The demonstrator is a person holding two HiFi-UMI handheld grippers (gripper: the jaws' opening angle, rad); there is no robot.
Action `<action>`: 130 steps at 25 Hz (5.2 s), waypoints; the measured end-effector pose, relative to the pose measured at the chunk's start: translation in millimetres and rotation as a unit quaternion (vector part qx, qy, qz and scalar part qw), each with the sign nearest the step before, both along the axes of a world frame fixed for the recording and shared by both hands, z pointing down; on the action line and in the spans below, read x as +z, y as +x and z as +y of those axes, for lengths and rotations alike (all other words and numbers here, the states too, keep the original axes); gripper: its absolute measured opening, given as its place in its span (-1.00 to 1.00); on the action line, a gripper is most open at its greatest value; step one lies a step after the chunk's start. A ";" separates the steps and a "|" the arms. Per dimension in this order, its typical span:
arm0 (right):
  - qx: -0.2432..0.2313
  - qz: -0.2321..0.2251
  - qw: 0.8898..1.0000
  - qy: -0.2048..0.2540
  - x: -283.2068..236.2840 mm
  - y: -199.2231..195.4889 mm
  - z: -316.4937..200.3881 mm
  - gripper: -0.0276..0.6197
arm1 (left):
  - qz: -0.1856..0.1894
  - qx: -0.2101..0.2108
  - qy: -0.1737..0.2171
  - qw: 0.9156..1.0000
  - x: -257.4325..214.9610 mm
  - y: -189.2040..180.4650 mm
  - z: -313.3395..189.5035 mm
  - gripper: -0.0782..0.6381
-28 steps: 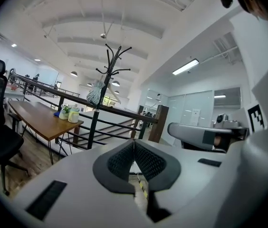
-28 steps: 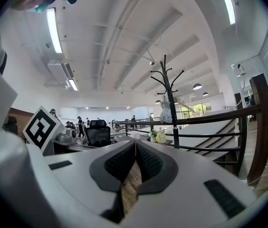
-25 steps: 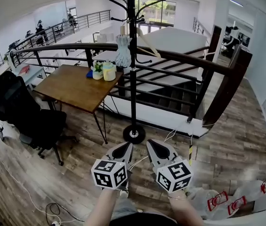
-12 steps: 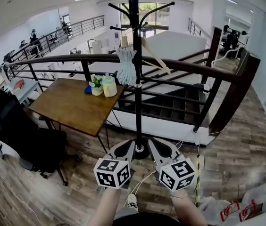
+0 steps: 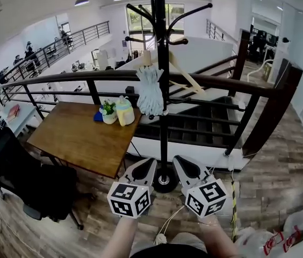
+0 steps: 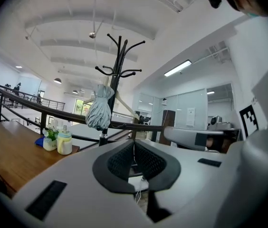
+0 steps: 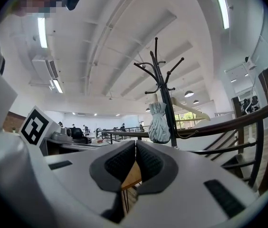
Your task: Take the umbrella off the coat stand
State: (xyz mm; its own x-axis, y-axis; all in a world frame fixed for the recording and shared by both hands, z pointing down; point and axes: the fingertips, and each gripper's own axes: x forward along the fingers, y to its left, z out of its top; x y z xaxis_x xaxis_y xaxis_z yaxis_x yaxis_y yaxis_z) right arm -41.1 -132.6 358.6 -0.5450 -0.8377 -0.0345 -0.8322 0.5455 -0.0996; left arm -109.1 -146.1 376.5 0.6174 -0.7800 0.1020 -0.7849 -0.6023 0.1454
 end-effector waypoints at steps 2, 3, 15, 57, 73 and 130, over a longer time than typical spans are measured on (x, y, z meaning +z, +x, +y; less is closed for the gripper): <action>0.004 0.006 1.000 -0.001 -1.5 -1.0 -12.0 -0.83 | 0.000 0.005 0.003 1.000 -2.6 -3.0 -12.6 -0.74; 0.005 0.009 1.000 -0.001 -2.0 -1.3 -17.9 -0.83 | 0.000 0.006 0.003 1.000 -3.7 -4.2 -19.2 -0.74; -0.029 -0.009 0.999 0.029 -29.3 -3.6 -111.6 -0.83 | 0.014 -0.004 0.062 0.998 -42.6 -13.2 -106.2 -0.74; -0.137 0.014 0.985 0.104 -73.9 11.9 -280.6 -0.83 | 0.017 -0.067 0.068 0.995 -103.6 7.9 -292.5 0.06; -0.143 0.025 0.984 0.107 -70.5 15.0 -277.9 -0.83 | 0.003 -0.090 0.097 0.991 -104.8 9.2 -293.8 0.04; -0.205 0.003 0.947 0.246 -177.0 -19.5 -225.2 -0.83 | 0.069 -0.114 0.270 0.953 -221.7 -7.4 -190.0 -0.01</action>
State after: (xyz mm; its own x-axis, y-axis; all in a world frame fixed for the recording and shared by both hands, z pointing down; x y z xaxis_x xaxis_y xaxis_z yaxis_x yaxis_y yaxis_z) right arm -60.6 -357.8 181.6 -0.8225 -0.4391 -0.3615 -0.5404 0.8016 0.2558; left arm -116.4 -336.2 154.8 0.4034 -0.8112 -0.4234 -0.9005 -0.4341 -0.0263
